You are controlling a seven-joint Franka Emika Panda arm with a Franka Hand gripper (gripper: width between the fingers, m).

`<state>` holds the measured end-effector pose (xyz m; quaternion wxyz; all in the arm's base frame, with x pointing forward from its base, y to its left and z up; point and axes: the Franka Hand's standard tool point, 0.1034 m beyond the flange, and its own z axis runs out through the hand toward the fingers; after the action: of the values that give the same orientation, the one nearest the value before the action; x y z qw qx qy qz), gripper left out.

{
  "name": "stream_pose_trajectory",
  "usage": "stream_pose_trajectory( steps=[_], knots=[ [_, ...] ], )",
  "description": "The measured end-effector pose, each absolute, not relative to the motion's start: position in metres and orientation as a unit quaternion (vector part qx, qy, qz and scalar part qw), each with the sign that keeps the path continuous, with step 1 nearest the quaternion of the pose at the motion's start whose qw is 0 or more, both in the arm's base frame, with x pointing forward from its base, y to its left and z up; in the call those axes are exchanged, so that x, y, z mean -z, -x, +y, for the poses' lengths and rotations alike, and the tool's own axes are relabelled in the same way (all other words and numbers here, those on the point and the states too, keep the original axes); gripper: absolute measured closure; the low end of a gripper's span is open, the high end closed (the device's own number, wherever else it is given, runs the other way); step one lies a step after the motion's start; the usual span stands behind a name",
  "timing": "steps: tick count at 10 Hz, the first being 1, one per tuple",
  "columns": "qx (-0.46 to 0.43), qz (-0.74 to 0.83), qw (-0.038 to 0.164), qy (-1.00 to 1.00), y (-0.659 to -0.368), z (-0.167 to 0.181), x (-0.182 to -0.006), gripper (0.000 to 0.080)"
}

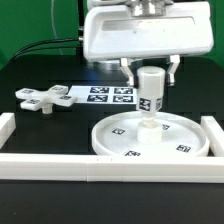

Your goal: Assemble round table

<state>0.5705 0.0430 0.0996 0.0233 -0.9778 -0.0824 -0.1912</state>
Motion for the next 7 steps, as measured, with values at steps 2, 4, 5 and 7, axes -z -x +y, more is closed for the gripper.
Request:
stream_pose_trajectory(
  steps=[2, 4, 5, 7],
  knots=[
    [0.188, -0.082, 0.023, 0.978, -0.569, 0.041, -0.095, 0.039],
    [0.185, -0.081, 0.023, 0.979, -0.567, 0.04, -0.09, 0.039],
    [0.184, -0.081, 0.023, 0.979, -0.566, 0.04, -0.088, 0.039],
    [0.18, -0.079, 0.023, 0.98, -0.565, 0.039, -0.081, 0.039]
  ],
)
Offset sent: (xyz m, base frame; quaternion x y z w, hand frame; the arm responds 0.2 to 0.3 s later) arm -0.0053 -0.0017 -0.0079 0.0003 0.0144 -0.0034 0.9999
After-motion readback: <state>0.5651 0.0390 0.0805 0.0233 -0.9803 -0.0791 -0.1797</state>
